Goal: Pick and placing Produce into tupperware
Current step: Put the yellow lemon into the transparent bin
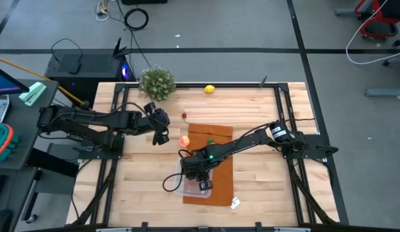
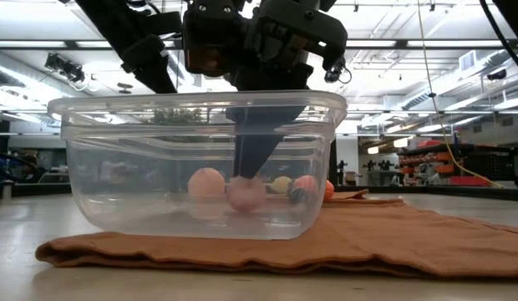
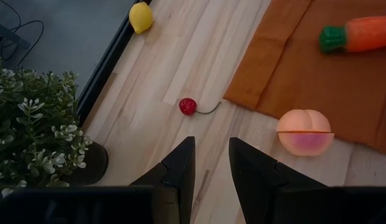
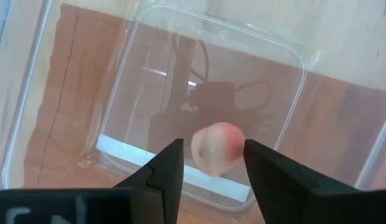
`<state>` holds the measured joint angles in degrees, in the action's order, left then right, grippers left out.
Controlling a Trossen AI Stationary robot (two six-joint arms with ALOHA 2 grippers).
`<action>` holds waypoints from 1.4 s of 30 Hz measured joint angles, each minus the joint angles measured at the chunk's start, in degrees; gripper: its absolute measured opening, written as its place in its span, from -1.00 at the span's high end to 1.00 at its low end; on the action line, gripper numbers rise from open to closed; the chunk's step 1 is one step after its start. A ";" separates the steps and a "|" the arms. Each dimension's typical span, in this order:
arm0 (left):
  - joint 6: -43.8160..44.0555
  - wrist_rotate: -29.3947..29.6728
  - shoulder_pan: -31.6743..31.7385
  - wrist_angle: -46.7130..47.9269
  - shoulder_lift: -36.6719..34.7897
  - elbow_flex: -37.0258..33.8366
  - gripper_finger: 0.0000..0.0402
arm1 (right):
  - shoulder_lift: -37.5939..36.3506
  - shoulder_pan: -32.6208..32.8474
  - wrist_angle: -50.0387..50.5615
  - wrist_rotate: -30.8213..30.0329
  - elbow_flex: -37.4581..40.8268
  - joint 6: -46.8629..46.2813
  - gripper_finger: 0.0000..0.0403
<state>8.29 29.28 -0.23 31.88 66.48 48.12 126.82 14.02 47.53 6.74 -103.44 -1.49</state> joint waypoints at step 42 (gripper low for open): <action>0.50 0.00 -0.02 1.03 0.00 0.07 0.47 | -13.38 -2.62 20.34 -6.36 -0.66 -9.14 0.25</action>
<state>8.80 29.28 -0.25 32.90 66.48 48.18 113.45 11.40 67.87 0.39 -104.09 -10.63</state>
